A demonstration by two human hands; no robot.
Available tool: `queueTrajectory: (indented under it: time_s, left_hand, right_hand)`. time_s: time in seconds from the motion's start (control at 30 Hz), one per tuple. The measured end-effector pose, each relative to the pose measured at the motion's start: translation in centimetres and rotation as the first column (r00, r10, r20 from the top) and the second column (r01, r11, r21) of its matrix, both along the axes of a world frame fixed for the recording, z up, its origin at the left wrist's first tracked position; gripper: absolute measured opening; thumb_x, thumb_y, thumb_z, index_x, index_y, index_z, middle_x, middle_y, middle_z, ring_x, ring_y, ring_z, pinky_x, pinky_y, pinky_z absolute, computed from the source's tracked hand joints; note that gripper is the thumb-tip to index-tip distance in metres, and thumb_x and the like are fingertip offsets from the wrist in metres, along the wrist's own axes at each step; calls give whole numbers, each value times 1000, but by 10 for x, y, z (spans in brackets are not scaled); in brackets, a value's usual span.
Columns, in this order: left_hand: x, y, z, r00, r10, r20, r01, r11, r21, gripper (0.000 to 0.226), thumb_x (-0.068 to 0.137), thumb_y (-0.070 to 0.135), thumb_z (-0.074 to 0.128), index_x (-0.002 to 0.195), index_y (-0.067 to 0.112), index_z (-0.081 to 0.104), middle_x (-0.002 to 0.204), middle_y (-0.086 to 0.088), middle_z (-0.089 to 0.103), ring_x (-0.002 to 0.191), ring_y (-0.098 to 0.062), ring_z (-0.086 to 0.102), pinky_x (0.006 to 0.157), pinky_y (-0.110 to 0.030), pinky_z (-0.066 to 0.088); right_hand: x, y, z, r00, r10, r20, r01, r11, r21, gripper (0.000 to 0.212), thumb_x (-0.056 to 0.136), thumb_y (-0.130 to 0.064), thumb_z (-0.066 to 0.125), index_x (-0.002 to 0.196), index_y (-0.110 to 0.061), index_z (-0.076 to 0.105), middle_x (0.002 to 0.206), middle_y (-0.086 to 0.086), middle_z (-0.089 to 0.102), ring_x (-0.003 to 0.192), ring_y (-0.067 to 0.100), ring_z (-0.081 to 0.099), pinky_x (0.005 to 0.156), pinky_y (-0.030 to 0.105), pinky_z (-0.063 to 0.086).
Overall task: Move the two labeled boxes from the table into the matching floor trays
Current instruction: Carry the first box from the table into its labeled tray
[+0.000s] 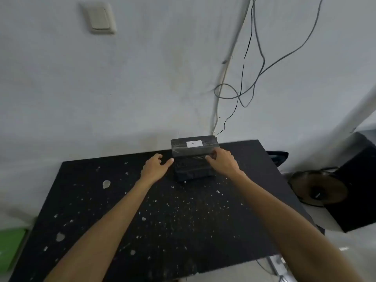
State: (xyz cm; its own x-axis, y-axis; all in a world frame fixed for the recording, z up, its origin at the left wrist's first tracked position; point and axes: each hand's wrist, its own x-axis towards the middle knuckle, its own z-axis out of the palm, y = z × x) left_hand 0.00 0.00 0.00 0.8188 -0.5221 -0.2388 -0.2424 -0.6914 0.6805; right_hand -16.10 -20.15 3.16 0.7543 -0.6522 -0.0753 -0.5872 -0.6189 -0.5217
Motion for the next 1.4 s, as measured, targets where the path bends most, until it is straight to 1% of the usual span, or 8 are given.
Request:
queueTrajectory:
  time_s: [0.27, 0.37, 0.47, 0.63, 0.9, 1.03, 1.17, 1.4]
  left_hand:
    - [52, -72, -42, 947, 51, -316, -51, 999, 9, 111, 80, 79, 47, 158, 16, -2, 165, -12, 10, 149, -35, 18, 118, -51, 22]
    - [56, -88, -56, 921, 67, -385, -88, 995, -37, 113, 79, 78, 49, 157, 16, -5, 165, -12, 13, 148, -35, 20, 118, -51, 23]
    - [60, -98, -68, 901, 60, -429, -125, 984, -125, 101, 82, 72, 54, 156, 14, 18, 156, -11, 37, 139, -31, 39, 114, -47, 33]
    - [52, -97, -66, 930, 148, -337, -236, 942, -238, 75, 82, 60, 65, 139, 15, 45, 132, -5, 59, 119, -23, 57, 101, -40, 47]
    - [42, -80, 11, 968, 242, -66, -241, 825, -512, 72, 75, 71, 65, 128, 24, 53, 102, 19, 61, 93, 5, 59, 83, -27, 54]
    - [30, -75, 66, 956, 291, 26, -217, 768, -602, 77, 69, 74, 68, 126, 25, 48, 110, 12, 62, 98, -4, 62, 84, -34, 57]
    - [11, -71, 117, 932, 332, 145, -166, 748, -643, 89, 60, 79, 71, 127, 27, 42, 117, 8, 61, 100, -9, 63, 85, -38, 57]
    - [-24, -62, 168, 885, 397, 245, -113, 692, -713, 83, 66, 76, 70, 126, 26, 44, 118, 8, 59, 103, -7, 61, 86, -37, 56]
  right_hand:
    - [66, -51, -44, 952, -259, -165, 287, 940, 184, 85, 96, -54, 49, 157, -5, 14, 160, 20, 25, 146, 39, 28, 110, 55, 32]
    - [77, -59, -60, 936, -306, -175, 343, 905, 252, 90, 97, -55, 49, 158, -4, 7, 164, 19, 17, 149, 39, 22, 114, 54, 28]
    - [86, -63, -69, 921, -365, -139, 390, 873, 294, 83, 95, -51, 54, 154, -4, 19, 155, 19, 35, 140, 40, 37, 107, 52, 37]
    - [84, -56, -57, 897, -441, -27, 427, 848, 313, 67, 90, -55, 58, 138, -10, 43, 132, 12, 57, 116, 33, 58, 92, 47, 50]
    - [68, -47, 17, 919, -369, 139, 311, 896, 318, 93, 73, -82, 56, 137, -15, 44, 124, 5, 53, 111, 26, 58, 95, 47, 51]
    - [57, -28, 59, 877, -356, 323, 280, 924, 260, 92, 66, -85, 58, 130, -20, 45, 118, 1, 45, 100, 20, 54, 85, 38, 49]
    - [45, -15, 100, 772, -348, 532, 249, 935, 251, 86, 65, -79, 68, 125, -21, 46, 112, -6, 58, 98, 10, 60, 82, 31, 52]
    - [13, -2, 146, 692, -310, 652, 202, 950, 237, 69, 73, -71, 67, 119, -24, 48, 102, -10, 64, 93, 8, 63, 82, 34, 57]
